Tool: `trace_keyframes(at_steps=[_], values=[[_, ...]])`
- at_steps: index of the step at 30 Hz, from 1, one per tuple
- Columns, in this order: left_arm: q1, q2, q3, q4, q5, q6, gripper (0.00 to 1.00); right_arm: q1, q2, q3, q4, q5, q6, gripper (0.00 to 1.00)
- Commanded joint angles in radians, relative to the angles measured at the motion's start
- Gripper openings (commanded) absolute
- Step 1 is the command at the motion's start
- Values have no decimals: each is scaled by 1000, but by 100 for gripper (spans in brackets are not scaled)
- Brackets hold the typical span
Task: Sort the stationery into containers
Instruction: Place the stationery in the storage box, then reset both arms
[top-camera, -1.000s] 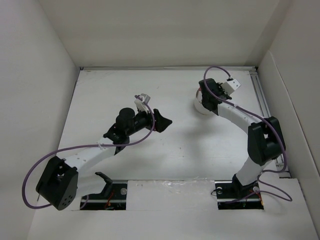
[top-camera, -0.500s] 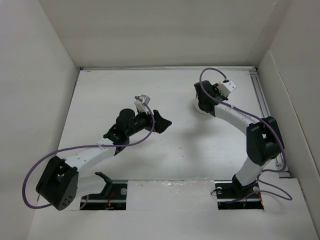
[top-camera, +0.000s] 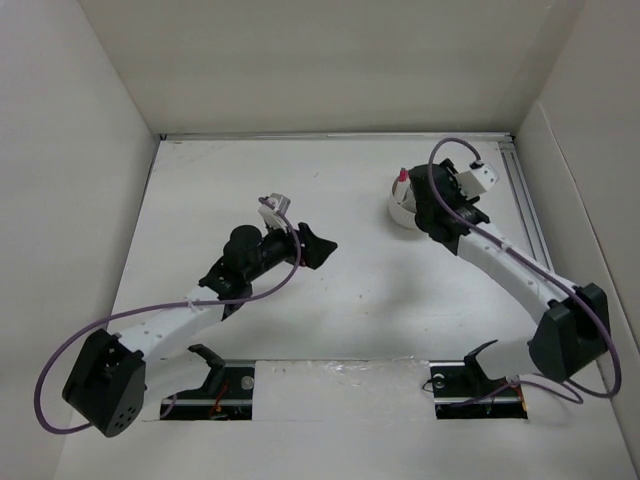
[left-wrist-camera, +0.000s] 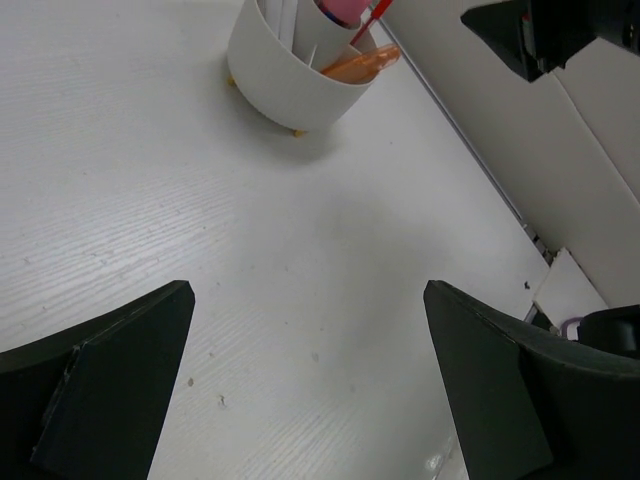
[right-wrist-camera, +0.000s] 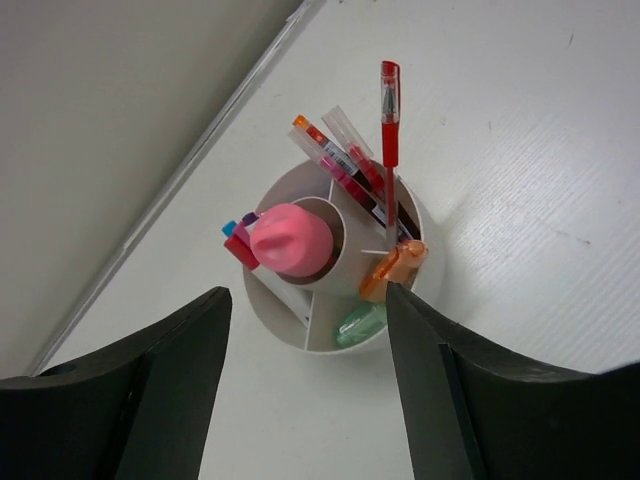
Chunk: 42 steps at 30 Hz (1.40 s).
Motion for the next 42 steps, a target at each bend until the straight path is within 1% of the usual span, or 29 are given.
trace_keyframes(at_steps=[1, 3, 4, 5, 6, 8, 10, 11, 13, 16, 17, 22, 23, 27, 32, 34, 42], values=[[0, -79, -17, 50, -46, -3, 100, 14, -105, -66, 6, -57, -14, 70], [0, -122, -26, 50, -74, -3, 100, 38, -151, -131, 29, -123, -24, 74], [0, -139, -26, 36, -74, -12, 100, 49, -198, -155, 49, -149, -35, 76], [0, -158, -38, 36, -98, -12, 100, 61, -223, -183, 70, -176, -52, 76], [0, -200, -50, 36, -98, -21, 100, 99, -247, -214, 96, -239, -75, 78], [0, -245, -60, 36, -115, -37, 100, 141, -321, -293, 150, -285, -106, 78], [0, -305, -72, 7, -155, -49, 100, 203, -364, -367, 196, -374, -130, 78], [0, -323, -72, -11, -164, -61, 100, 227, -401, -390, 211, -394, -156, 78], [0, -380, -82, -56, -195, -75, 100, 294, -430, -433, 221, -404, -157, 78], [0, -440, -92, -96, -207, -100, 100, 343, -466, -494, 251, -404, -146, 78], [0, -483, -104, -96, -207, -109, 100, 369, -481, -525, 276, -414, -146, 78], [0, -580, -103, -197, -241, -130, 100, 409, -501, -597, 331, -424, -126, 78], [0, -599, -87, -252, -262, -130, 100, 409, -501, -597, 342, -424, -115, 78], [0, -638, -76, -344, -304, -121, 100, 418, -501, -597, 331, -411, -115, 78], [0, -658, -109, -344, -315, -143, 100, 418, -492, -588, 298, -411, -106, 78], [0, -669, -136, -319, -315, -143, 100, 418, -492, -588, 298, -401, -97, 78], [0, -687, -147, -308, -296, -143, 100, 428, -501, -588, 298, -401, -97, 78]])
